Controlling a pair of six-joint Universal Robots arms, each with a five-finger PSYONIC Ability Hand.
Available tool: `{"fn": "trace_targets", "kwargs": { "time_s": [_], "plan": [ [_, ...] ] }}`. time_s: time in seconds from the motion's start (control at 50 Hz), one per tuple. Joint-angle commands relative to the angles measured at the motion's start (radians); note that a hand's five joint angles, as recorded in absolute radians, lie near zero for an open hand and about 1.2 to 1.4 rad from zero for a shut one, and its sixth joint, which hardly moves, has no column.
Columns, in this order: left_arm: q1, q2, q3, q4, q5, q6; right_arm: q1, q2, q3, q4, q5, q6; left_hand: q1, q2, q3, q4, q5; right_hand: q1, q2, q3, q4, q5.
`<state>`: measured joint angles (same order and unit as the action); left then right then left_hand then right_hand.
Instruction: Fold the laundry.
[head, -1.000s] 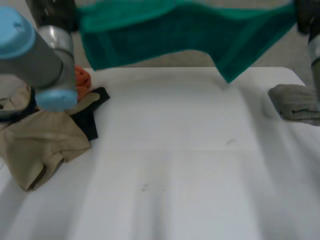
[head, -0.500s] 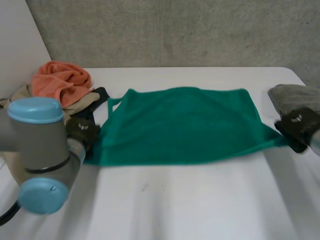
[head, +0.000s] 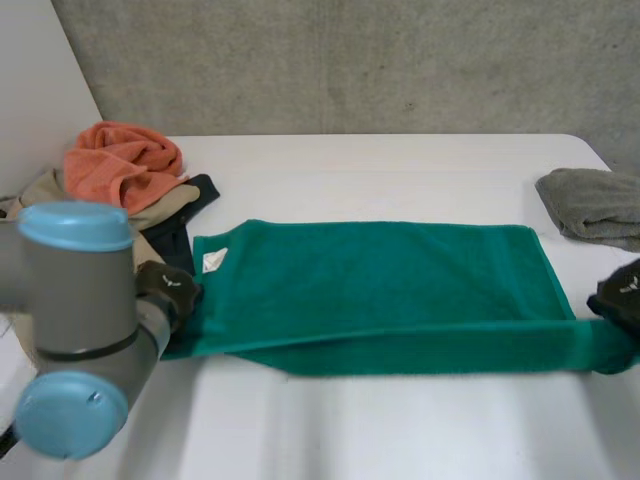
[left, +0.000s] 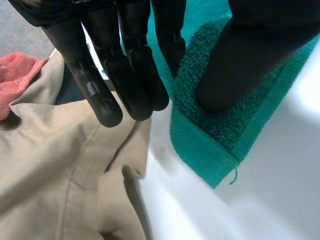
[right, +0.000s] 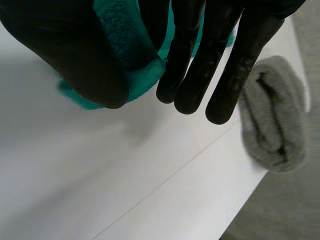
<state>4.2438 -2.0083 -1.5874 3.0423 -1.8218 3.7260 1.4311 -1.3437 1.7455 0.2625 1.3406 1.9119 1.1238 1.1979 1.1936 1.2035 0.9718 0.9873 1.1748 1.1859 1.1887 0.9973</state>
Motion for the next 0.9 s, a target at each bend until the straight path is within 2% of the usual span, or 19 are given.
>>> {"fn": "trace_targets", "kwargs": {
  "time_s": [0.02, 0.3, 0.48, 0.52, 0.54, 0.56, 0.58, 0.6, 0.68, 0.8, 0.84, 0.9],
  "plan": [
    [0.008, -0.148, 0.216, 0.013, -0.085, -0.014, 0.092, 0.195, -0.150, -0.203, 0.015, 0.111, 0.272, 0.198, 0.203, 0.193, 0.250, 0.409, 0.221, 0.210, 0.208, 0.224],
    [0.004, -0.400, 0.564, 0.156, -0.103, 0.002, 0.201, 0.533, -0.521, -0.427, 0.089, 0.131, 0.272, 0.198, 0.203, 0.193, 0.250, 0.409, 0.221, 0.210, 0.208, 0.224],
    [0.004, -0.478, 0.636, 0.213, -0.096, 0.003, 0.227, 0.690, -0.704, -0.480, 0.092, 0.131, 0.261, 0.187, 0.191, 0.182, 0.239, 0.409, 0.221, 0.210, 0.208, 0.224],
    [0.004, -0.480, 0.636, 0.248, -0.094, 0.002, 0.229, 0.721, -0.744, -0.512, 0.103, 0.133, 0.168, 0.094, 0.098, 0.088, 0.145, 0.409, 0.221, 0.210, 0.208, 0.224],
    [0.004, -0.478, 0.633, 0.288, -0.094, 0.002, 0.230, 0.728, -0.753, -0.522, 0.107, 0.134, -0.144, -0.218, -0.214, -0.224, -0.166, 0.409, 0.221, 0.210, 0.208, 0.224],
    [0.002, -0.475, 0.627, 0.309, -0.090, 0.003, 0.232, 0.735, -0.762, -0.531, 0.115, 0.134, -0.481, -0.555, -0.551, -0.561, -0.504, 0.131, -0.057, -0.068, -0.070, -0.054],
    [0.002, -0.472, 0.621, 0.329, -0.086, 0.005, 0.233, 0.739, -0.767, -0.537, 0.126, 0.136, -0.871, -0.945, -0.941, -0.951, -0.894, -0.316, -0.504, -0.515, -0.518, -0.501],
    [-0.001, -0.469, 0.620, 0.349, -0.088, 0.006, 0.238, 0.745, -0.771, -0.548, 0.149, 0.137, -0.949, -1.023, -1.019, -1.029, -0.972, -0.813, -1.000, -1.011, -1.014, -0.997],
    [-0.005, -0.423, 0.580, 0.394, -0.085, 0.006, 0.246, 0.738, -0.767, -0.548, 0.183, 0.179, -0.949, -1.023, -1.019, -1.029, -0.972, -0.813, -1.000, -1.011, -1.014, -0.997],
    [-0.001, -0.311, 0.454, 0.394, -0.062, 0.003, 0.244, 0.663, -0.706, -0.529, 0.175, 0.298, -0.949, -1.023, -1.019, -1.029, -0.972, -0.813, -1.000, -1.011, -1.014, -0.997],
    [-0.002, -0.290, 0.420, 0.386, -0.039, 0.003, 0.239, 0.618, -0.667, -0.516, 0.144, 0.341, -0.949, -1.023, -1.019, -1.029, -0.972, -0.813, -1.000, -1.011, -1.014, -0.997],
    [0.007, -0.233, 0.324, 0.369, 0.056, 0.005, 0.238, 0.583, -0.632, -0.476, 0.077, 0.378, -0.949, -1.023, -1.019, -1.029, -0.972, -0.813, -1.000, -1.011, -1.014, -0.997]
  ]
}}
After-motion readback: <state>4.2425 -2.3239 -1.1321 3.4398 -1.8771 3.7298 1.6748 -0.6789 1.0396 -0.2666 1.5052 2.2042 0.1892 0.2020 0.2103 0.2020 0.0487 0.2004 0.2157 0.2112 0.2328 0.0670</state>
